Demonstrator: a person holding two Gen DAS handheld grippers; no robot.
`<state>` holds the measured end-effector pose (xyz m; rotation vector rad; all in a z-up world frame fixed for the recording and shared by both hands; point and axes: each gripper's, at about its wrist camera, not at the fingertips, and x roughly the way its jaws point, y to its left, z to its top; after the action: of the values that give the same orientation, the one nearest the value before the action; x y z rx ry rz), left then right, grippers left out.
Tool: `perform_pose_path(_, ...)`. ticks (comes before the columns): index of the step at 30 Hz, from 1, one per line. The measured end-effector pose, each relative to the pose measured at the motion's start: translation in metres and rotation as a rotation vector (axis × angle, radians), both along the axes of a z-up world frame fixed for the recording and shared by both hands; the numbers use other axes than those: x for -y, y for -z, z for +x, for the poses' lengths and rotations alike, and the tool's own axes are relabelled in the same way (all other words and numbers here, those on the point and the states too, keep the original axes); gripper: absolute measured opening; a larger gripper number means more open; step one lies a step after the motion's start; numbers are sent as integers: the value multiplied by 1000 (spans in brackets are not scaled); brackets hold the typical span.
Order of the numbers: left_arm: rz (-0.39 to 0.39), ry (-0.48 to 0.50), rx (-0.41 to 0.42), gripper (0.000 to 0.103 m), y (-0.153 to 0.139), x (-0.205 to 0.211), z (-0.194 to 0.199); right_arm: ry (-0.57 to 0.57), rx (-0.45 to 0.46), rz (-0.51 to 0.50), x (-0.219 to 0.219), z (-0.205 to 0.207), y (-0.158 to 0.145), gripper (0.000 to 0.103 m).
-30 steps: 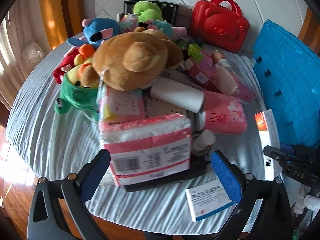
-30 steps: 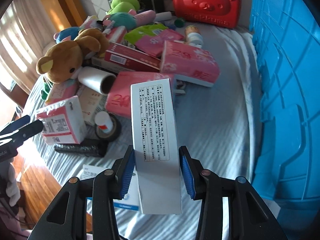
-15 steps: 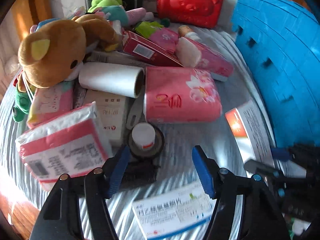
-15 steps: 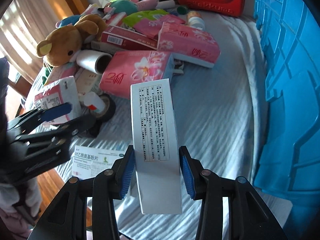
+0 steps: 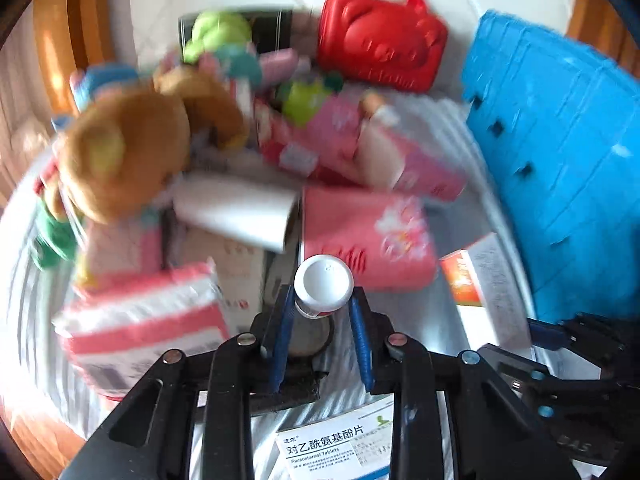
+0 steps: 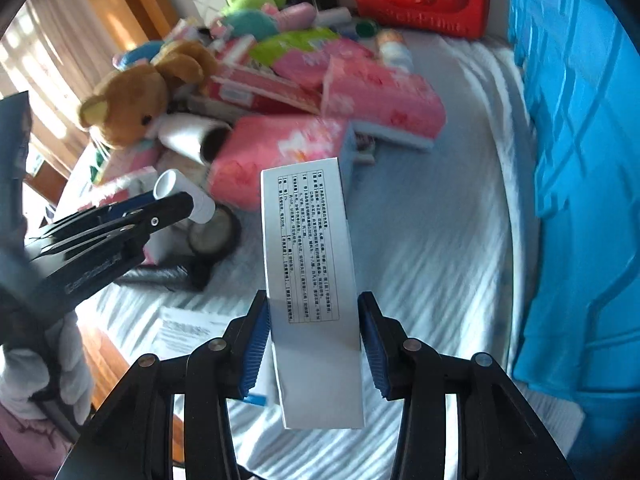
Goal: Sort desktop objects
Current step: 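Grasp a white-capped bottle with the left tool while the right tool holds the white box, then carry the white bottle and white box over the blue crate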
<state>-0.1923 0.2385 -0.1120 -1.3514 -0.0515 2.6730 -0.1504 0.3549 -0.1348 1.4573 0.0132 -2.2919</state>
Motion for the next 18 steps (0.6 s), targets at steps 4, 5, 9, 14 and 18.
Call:
perform_pose_path(4, -31, 8, -129, 27, -52, -1, 16, 1, -137, -25, 8, 6, -49, 43)
perform_pose_path(5, -39, 9, -158, 27, -62, 0, 19, 2, -195, -25, 9, 9, -67, 43)
perform_pose_path(9, -65, 34, -302, 27, -111, -7, 30, 12, -362, -24, 10, 20, -125, 43)
perform_pose_path(14, -37, 98, -427, 27, -160, -26, 39, 70, -529, -49, -7, 34, -193, 43)
perform_pose_path(18, 4, 162, -504, 27, -193, -53, 41, 167, -634, -27, -40, 43, -236, 43)
